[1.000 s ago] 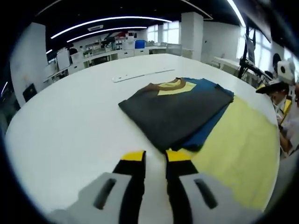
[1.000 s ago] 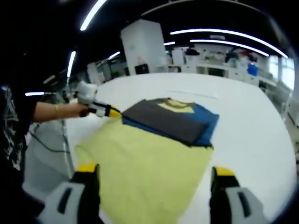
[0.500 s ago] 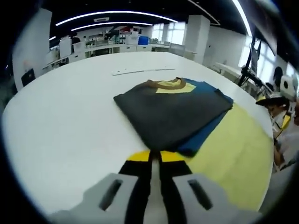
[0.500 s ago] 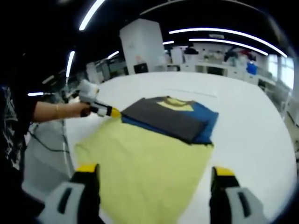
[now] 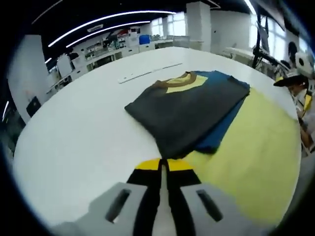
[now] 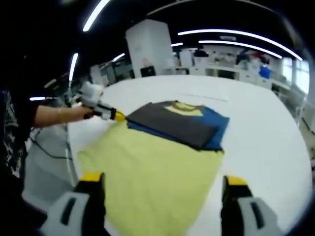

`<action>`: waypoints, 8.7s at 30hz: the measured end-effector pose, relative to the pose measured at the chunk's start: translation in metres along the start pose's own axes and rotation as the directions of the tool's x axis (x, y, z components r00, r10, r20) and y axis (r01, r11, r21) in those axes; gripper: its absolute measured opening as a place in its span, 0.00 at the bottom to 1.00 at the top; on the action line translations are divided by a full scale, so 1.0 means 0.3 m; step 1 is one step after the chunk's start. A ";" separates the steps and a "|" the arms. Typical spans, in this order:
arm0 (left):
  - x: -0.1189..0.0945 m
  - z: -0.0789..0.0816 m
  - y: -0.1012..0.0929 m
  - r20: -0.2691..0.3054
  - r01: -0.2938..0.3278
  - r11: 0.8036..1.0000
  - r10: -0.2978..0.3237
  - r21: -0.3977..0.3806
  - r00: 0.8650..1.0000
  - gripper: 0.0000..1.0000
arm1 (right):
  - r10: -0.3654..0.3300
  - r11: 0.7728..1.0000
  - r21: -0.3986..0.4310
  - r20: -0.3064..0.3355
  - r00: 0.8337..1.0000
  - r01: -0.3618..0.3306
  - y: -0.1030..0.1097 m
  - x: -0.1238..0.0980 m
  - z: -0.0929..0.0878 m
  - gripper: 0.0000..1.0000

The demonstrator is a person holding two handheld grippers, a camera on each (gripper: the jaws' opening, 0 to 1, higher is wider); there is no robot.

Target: Fold the garment on the visible template until the final outline fits inside the template.

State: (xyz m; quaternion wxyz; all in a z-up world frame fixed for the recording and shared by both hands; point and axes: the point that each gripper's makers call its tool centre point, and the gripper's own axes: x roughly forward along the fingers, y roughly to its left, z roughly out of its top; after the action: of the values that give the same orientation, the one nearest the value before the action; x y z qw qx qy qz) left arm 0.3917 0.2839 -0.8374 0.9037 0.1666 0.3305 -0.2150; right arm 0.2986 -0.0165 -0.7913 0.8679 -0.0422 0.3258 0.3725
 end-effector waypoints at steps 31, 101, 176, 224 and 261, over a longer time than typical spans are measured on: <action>-0.179 -0.013 -0.058 0.097 0.139 0.987 -0.131 -0.075 0.987 0.39 | 0.099 0.986 -0.119 -0.107 0.989 -0.112 0.070 -0.011 -0.072 0.99; -0.430 -0.323 -0.492 -0.133 0.459 0.846 -0.439 0.272 0.889 0.35 | 0.084 0.899 -0.379 -0.341 0.936 -0.218 0.109 -0.088 -0.346 0.42; -0.625 -0.286 -0.524 -0.118 0.558 0.807 -0.546 0.195 0.830 0.00 | 0.269 0.956 -0.037 -0.291 0.918 -0.292 0.226 -0.240 -0.308 0.00; -0.465 0.219 -0.168 0.125 0.254 0.920 -0.301 0.298 0.945 0.00 | 0.011 0.959 -0.283 0.010 1.000 -0.008 -0.060 -0.146 0.242 0.00; -0.246 0.328 0.061 0.140 0.134 0.979 -0.156 0.154 0.978 0.00 | -0.193 0.887 -0.419 0.047 0.980 0.195 -0.268 0.077 0.459 0.00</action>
State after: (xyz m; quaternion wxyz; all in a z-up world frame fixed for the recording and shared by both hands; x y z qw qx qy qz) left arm 0.4017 0.2763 -0.7137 0.8936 0.1900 0.2560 -0.3160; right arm 0.4381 -0.0163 -0.7108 0.8717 -0.2601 0.2302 0.3456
